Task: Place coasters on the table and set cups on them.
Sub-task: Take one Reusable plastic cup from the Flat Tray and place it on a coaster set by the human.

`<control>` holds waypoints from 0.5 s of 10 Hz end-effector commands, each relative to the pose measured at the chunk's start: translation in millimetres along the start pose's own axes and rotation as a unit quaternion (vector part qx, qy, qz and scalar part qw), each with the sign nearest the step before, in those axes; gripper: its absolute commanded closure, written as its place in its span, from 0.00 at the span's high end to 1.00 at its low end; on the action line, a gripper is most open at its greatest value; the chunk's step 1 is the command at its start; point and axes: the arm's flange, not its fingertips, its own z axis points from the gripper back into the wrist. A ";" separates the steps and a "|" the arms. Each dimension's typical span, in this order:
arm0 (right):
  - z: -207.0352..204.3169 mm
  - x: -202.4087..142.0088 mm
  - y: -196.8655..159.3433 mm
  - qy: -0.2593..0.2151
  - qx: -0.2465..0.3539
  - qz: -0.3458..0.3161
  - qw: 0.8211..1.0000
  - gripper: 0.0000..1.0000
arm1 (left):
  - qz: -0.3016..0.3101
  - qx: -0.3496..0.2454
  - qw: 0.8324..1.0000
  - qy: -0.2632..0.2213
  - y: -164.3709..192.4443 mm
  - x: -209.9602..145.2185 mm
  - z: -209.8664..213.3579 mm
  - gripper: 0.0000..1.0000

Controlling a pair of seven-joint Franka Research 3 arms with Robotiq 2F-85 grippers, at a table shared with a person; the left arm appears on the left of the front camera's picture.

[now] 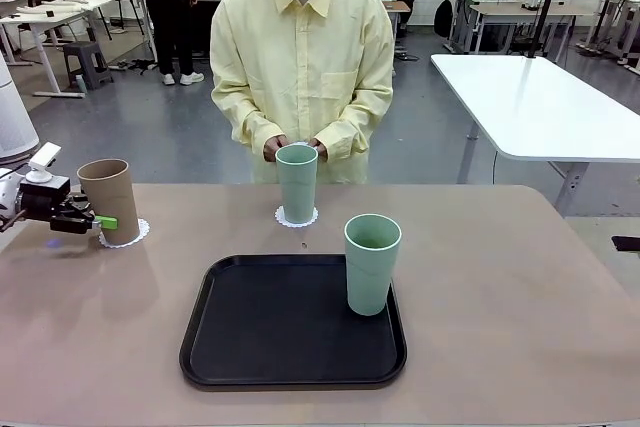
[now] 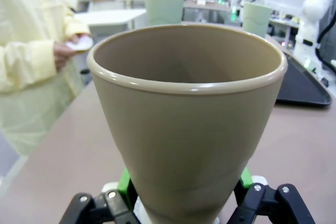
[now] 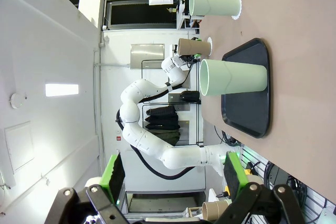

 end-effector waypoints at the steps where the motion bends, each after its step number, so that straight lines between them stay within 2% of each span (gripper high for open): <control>1: -0.2 0.1 1.3 0.001 0.007 0.004 1.000 1.00 | -0.008 -0.017 1.000 0.004 3.3 0.4 3.3 1.00; 5: -0.2 0.1 1.3 0.001 0.007 0.004 1.000 1.00 | -0.026 -0.012 0.999 0.043 2.2 5.7 8.9 1.00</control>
